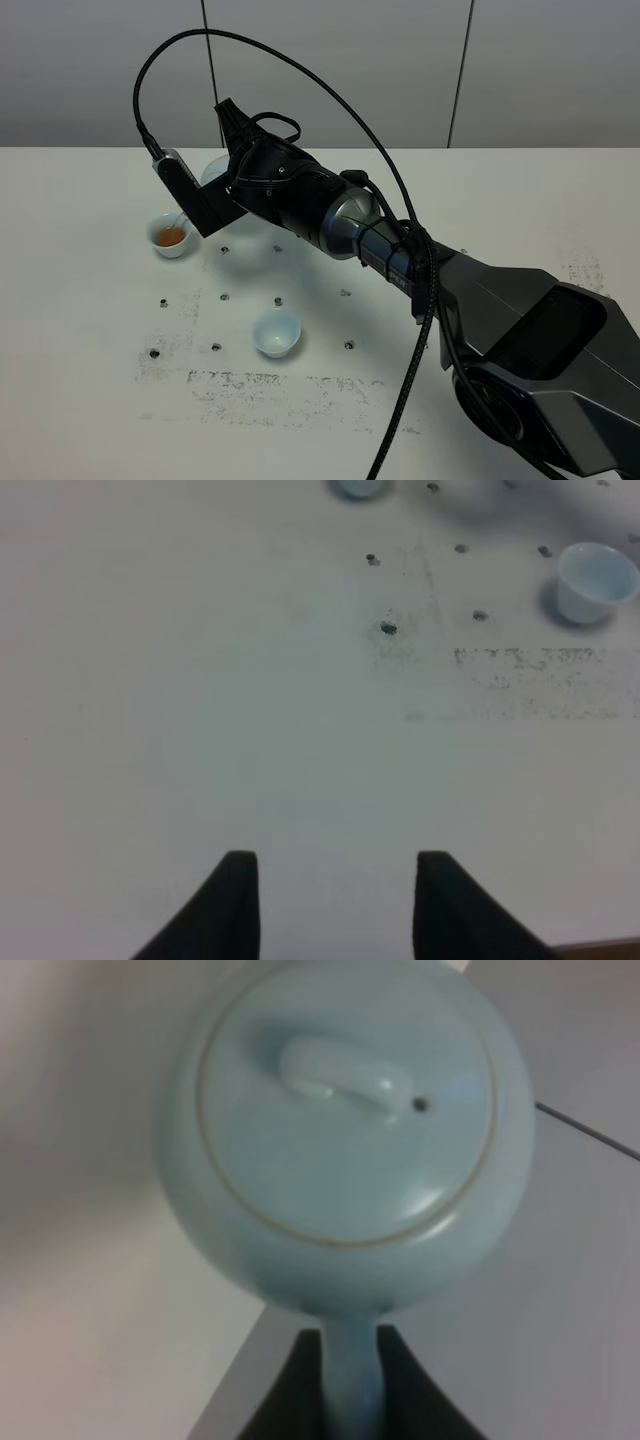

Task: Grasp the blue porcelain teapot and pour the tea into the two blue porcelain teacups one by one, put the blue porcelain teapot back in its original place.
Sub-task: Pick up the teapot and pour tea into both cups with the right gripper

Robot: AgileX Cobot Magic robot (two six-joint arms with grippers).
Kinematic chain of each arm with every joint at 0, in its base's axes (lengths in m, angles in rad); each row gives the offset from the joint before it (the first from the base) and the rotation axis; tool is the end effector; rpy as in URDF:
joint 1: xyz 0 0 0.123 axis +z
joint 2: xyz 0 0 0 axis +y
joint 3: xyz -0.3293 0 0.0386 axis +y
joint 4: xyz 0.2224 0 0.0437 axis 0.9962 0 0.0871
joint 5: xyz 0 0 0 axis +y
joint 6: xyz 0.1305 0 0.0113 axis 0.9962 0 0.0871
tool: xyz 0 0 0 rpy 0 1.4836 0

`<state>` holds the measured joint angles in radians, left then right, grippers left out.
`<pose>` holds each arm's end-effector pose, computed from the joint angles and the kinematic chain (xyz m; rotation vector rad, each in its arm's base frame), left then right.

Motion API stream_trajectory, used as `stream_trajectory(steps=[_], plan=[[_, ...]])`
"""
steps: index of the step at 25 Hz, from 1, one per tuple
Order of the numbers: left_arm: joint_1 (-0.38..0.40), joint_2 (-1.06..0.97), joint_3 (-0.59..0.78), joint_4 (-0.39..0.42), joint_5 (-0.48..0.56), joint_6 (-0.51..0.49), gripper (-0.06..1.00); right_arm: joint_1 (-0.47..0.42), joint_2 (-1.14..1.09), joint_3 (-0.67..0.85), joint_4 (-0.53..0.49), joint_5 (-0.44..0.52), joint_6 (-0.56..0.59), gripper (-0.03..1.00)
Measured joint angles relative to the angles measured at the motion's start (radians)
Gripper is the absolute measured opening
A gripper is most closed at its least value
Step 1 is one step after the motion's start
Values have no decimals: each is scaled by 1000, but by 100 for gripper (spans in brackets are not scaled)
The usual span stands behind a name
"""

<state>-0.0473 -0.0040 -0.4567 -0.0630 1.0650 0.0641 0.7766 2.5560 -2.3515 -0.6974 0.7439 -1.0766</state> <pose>-0.0363 -0.0055 0.2336 0.1178 2.0835 -0.0659 0.4751 0.3869 0.1916 -2.1424 1.0874 -0.9388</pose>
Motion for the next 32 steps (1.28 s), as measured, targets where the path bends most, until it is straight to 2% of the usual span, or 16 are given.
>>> stream_trajectory(steps=[23, 32], plan=[[0, 0, 0, 0, 0, 0, 43, 0, 0, 0, -4, -3, -1, 6], [0, 0, 0, 0, 0, 0, 43, 0, -14, 0, 109, 0, -1, 6]])
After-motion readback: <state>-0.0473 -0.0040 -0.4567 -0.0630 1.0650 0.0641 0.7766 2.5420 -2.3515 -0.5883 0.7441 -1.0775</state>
